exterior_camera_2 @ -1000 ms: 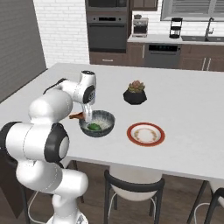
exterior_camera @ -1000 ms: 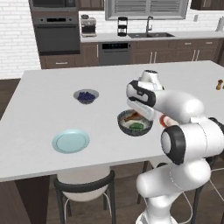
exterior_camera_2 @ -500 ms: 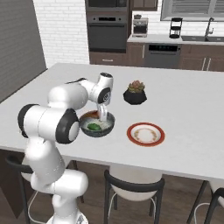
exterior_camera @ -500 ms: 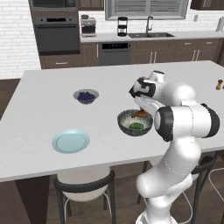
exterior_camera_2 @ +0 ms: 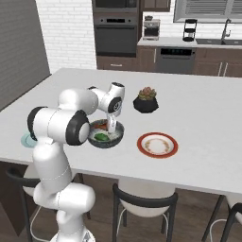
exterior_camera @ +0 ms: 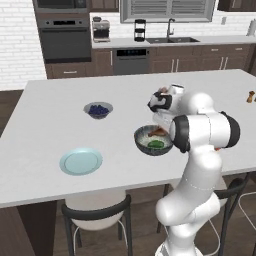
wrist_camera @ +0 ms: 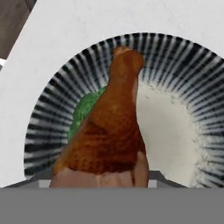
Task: Pick the chicken drumstick and broccoli from their plates and place them in the bowl. Then put the bowl in the fridge.
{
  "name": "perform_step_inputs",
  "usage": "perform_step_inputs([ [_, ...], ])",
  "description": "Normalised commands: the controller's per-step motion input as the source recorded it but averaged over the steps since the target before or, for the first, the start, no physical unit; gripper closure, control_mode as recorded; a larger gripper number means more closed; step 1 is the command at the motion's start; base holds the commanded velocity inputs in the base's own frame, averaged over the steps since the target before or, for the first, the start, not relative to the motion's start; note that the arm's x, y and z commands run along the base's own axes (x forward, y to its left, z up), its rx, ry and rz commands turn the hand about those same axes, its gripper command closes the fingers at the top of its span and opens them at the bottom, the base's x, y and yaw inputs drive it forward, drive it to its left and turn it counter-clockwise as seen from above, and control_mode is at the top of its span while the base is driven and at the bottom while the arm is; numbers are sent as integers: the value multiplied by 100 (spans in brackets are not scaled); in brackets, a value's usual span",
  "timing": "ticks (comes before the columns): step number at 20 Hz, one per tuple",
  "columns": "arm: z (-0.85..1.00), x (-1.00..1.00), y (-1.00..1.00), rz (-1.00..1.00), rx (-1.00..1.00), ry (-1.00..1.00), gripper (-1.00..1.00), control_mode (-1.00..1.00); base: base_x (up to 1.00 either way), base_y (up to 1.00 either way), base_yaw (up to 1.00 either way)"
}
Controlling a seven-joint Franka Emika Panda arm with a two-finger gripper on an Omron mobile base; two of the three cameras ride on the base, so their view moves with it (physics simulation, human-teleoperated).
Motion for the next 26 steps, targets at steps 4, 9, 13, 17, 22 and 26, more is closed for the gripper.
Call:
perform_step_inputs([
  [4, -30, 8, 46, 0, -3, 0, 100, -100, 0, 0, 0],
  [9, -20, -1, 17, 0, -1, 0, -100, -100, 0, 0, 0],
  [13, 7, -6, 0, 0, 0, 0, -100, -100, 0, 0, 0],
  [17, 24, -10, -5, 2, 0, -1, -100, -100, 0, 0, 0],
  [22, 59, -44, -33, -6, 3, -10, -100, -100, 0, 0, 0],
  [26, 87, -46, -4, -23, 1, -15, -100, -100, 0, 0, 0],
])
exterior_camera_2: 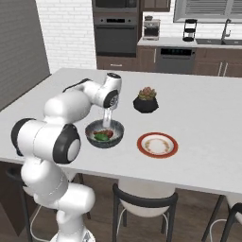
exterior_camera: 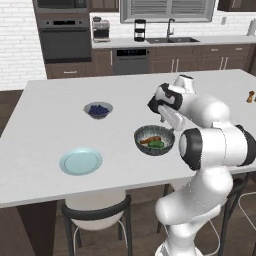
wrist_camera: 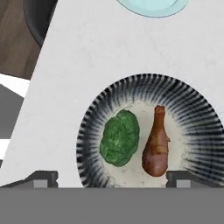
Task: Pick the chicken drumstick and broccoli from their plates and place them in the bowl. Then put the bowl in the fridge.
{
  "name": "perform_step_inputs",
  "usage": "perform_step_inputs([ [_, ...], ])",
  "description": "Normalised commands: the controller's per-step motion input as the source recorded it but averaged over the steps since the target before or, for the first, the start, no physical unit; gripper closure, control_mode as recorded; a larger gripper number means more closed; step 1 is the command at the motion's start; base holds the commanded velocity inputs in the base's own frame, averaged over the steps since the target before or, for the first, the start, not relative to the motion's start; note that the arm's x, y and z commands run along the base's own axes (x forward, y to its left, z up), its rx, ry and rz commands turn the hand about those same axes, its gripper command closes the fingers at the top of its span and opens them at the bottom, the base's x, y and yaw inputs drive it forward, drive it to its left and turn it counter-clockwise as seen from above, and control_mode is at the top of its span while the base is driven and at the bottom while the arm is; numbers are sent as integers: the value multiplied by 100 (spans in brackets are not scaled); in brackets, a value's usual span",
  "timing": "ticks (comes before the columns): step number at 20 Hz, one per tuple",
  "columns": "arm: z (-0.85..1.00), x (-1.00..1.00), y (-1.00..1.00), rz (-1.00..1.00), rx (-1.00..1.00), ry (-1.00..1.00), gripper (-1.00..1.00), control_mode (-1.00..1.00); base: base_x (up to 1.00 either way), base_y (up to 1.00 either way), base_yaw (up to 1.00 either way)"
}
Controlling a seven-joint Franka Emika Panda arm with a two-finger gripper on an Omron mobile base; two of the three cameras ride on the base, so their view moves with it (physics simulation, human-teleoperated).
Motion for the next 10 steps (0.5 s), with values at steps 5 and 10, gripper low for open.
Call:
perform_step_inputs([
  [5, 65, -34, -9, -61, 16, -1, -100, -100, 0, 0, 0],
  [10, 32, -29, -3, -83, 21, 0, -100, -100, 0, 0, 0],
])
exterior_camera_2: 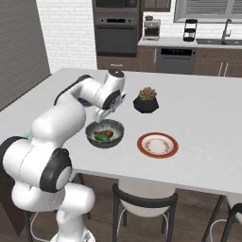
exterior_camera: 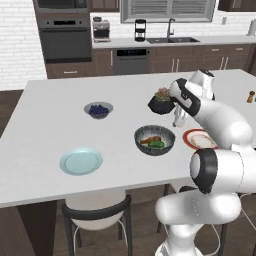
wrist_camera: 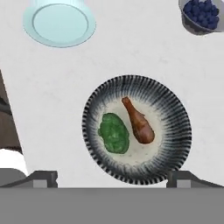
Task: Pick the chicken drumstick and broccoli from their plates and place them in the bowl. Then put the bowl in the fridge.
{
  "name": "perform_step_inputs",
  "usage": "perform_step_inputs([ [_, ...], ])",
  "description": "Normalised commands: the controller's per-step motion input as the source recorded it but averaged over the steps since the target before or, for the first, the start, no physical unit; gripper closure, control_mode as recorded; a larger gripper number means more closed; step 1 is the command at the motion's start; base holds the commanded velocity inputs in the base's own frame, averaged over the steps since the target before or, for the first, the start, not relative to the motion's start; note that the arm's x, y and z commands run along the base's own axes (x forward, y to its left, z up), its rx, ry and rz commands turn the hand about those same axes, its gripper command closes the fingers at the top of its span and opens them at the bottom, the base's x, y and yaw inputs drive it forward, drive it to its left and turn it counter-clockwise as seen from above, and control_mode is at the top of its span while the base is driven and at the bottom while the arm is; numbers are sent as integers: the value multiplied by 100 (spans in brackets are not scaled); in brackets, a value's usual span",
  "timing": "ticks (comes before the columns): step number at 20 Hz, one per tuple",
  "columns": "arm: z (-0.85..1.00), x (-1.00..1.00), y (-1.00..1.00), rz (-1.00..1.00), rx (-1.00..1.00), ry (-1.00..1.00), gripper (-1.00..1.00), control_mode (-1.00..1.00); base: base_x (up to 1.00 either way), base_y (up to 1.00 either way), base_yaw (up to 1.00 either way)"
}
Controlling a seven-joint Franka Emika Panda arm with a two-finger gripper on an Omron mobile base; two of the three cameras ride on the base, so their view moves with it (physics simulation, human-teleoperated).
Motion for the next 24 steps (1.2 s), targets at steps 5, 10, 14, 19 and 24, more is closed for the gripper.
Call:
perform_step_inputs([
  [5, 24, -14, 0, -93, 13, 1, -100, -100, 0, 0, 0],
  [10, 10, -7, 0, -98, 13, 8, -100, -100, 0, 0, 0],
  [14, 12, -10, -1, -96, 17, 14, -100, -100, 0, 0, 0],
  [19, 23, -25, -17, -85, 25, 14, -100, -100, 0, 0, 0],
  [24, 13, -24, -20, -28, 30, 16, -100, -100, 0, 0, 0],
])
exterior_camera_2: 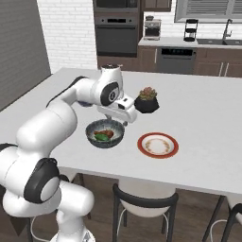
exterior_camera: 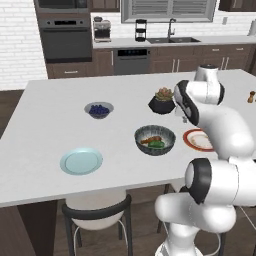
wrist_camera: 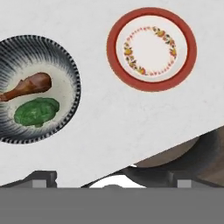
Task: Pick the chicken drumstick and broccoli from their plates and place them in the bowl. Then put the bowl in the fridge.
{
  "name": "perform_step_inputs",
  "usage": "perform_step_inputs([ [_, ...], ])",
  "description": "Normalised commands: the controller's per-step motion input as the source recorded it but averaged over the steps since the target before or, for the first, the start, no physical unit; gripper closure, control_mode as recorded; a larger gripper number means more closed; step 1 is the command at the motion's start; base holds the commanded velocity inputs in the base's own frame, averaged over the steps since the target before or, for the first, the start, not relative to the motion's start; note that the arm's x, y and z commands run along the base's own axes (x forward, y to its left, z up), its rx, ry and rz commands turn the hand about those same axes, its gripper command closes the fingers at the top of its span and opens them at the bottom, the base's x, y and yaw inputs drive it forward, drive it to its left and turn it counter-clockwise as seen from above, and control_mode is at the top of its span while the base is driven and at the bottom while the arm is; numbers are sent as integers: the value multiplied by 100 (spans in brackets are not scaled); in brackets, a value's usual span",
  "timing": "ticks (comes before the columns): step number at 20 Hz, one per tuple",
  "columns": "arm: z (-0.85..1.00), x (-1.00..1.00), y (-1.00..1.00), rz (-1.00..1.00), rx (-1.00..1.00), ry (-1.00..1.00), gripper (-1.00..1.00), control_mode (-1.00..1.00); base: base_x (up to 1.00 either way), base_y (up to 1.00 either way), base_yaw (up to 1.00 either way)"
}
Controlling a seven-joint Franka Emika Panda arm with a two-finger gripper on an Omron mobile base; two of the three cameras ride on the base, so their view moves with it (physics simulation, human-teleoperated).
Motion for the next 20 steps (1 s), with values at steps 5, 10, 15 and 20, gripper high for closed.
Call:
perform_step_inputs([
  [5, -8, -7, 1, -3, 23, 5, -100, -100, 0, 0, 0],
  [10, -45, -3, 17, -4, 8, 0, -100, -100, 0, 0, 0],
  [15, -62, 0, 29, -7, 1, 0, -100, -100, 0, 0, 0],
  [20, -46, 2, 4, -3, 4, 0, -100, -100, 0, 0, 0],
])
